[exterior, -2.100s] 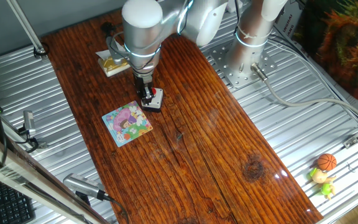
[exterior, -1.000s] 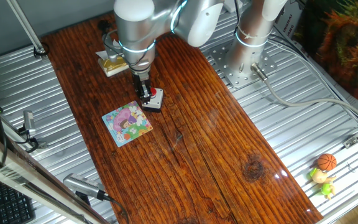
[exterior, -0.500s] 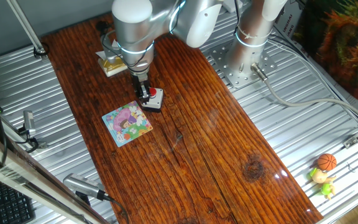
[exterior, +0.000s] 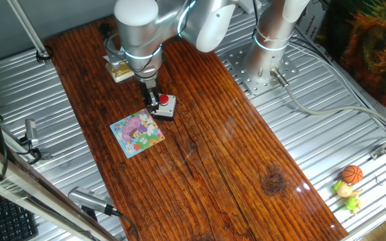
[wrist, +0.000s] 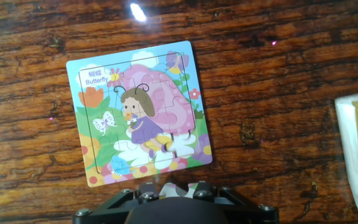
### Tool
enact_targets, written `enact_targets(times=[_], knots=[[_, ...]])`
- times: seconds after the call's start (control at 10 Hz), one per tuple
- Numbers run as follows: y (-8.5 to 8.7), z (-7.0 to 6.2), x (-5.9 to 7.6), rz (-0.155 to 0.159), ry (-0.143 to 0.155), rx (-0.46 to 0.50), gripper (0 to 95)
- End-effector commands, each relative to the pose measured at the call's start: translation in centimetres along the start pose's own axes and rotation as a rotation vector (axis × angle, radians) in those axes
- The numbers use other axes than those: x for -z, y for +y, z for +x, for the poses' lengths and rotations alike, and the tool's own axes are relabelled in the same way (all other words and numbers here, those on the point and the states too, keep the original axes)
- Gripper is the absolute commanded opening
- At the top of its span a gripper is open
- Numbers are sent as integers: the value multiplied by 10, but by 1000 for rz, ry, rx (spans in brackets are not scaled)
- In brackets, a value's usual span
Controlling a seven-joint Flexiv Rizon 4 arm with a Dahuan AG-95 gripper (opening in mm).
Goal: Assemble one piece of a puzzle
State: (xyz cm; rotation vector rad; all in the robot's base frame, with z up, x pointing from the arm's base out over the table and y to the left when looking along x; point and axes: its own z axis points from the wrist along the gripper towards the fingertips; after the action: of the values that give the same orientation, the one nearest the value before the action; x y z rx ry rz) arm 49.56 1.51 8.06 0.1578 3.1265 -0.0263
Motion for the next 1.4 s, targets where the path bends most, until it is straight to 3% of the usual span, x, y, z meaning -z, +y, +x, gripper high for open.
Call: enact_targets(times=[0.1,1.4], knots=[[1,-4,2,-1,6,1,190],[4,-20,6,3,-3,53,190]])
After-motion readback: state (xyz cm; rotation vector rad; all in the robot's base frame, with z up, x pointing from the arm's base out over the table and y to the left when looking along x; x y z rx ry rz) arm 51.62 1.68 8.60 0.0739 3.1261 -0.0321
